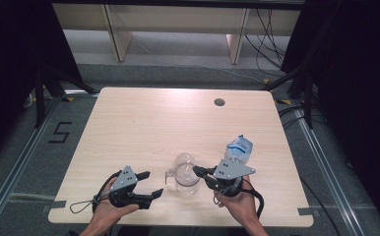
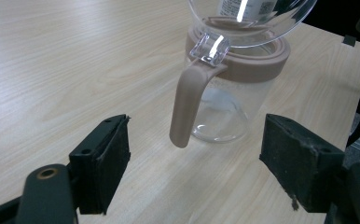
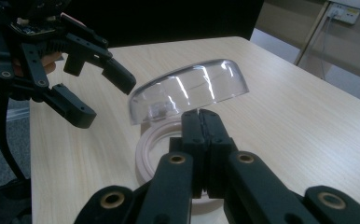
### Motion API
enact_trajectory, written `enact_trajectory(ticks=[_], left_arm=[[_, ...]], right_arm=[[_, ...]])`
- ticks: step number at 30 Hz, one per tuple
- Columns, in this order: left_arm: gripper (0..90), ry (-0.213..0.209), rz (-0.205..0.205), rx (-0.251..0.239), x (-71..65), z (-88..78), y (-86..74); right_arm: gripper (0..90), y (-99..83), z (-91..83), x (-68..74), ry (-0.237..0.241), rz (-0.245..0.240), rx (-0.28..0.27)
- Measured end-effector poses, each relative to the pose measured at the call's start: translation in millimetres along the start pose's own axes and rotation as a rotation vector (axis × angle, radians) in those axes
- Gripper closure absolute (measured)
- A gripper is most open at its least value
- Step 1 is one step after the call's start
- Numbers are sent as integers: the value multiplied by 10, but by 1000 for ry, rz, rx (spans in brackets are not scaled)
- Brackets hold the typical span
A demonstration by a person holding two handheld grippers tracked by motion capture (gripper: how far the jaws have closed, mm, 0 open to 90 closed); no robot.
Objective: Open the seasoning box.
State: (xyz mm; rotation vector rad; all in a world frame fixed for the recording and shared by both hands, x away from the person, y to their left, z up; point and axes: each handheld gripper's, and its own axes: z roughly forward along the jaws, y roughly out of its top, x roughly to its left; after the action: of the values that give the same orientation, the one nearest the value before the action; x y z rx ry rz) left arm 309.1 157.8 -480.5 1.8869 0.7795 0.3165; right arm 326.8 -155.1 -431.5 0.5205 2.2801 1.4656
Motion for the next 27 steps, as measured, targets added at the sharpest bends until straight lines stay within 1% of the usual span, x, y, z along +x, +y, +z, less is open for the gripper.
enact_trajectory(ticks=[2, 3, 4, 5, 6, 7, 8, 9, 10, 11, 12, 13, 16, 17, 19, 20, 21, 22, 23, 24, 26, 27], left_arm=[[226, -6, 7, -2, 18, -7, -16], [222, -8, 3, 1, 24, -12, -26], [219, -3, -5, 2, 19, -17, -35], [217, 0, -4, 6, 26, -23, -43], [217, -1, -5, 6, 30, -27, -50], [216, -5, -1, 5, 40, -31, -57], [215, 2, -1, 10, 41, -40, -60], [212, 0, 0, 9, 46, -43, -64], [210, -8, -5, 0, 50, -38, -72], [210, -4, -8, 2, 50, -44, -77], [206, -3, -11, 4, 49, -47, -80], [204, -5, -10, 6, 52, -48, -84], [200, 3, -6, 12, 52, -54, -94], [198, 4, -7, 13, 52, -56, -96], [197, 2, -6, 12, 54, -59, -101], [196, 6, -10, 14, 52, -63, -106], [194, 8, -9, 16, 54, -67, -110], [193, 1, -9, 11, 59, -64, -116], [192, 5, -8, 15, 58, -69, -118], [193, 5, -7, 18, 62, -72, -124], [192, 6, -20, 15, 59, -73, -134], [191, 2, -19, 17, 66, -75, -139]], right_arm=[[900, 13, 6, 8, -5, 2, -5], [900, 15, 11, 25, -14, 23, -9], [900, 25, 14, 22, -13, 16, -11], [900, 35, 24, 15, -9, -1, -17], [900, 43, 25, 16, -8, -5, -16], [900, 52, 28, 19, -5, -7, -12], [900, 60, 37, 27, -7, -4, -19], [900, 70, 42, 24, -7, -11, -23], [900, 77, 42, 41, -7, 10, -18], [900, 90, 46, 34, 5, -6, -17], [900, 100, 52, 48, -1, 6, -21], [900, 111, 62, 40, -1, -15, -29], [900, 143, 76, 48, 12, -18, -23], [900, 152, 89, 55, 6, -19, -32], [900, 173, 102, 66, 12, -18, -37], [900, 183, 100, 59, 9, -33, -36], [900, 194, 107, 69, 18, -24, -32], [900, 200, 119, 75, 15, -23, -40], [899, 211, 120, 73, 22, -28, -39], [899, 215, 129, 83, 18, -22, -43], [899, 232, 139, 88, 21, -29, -40], [899, 238, 150, 91, 24, -35, -43]])
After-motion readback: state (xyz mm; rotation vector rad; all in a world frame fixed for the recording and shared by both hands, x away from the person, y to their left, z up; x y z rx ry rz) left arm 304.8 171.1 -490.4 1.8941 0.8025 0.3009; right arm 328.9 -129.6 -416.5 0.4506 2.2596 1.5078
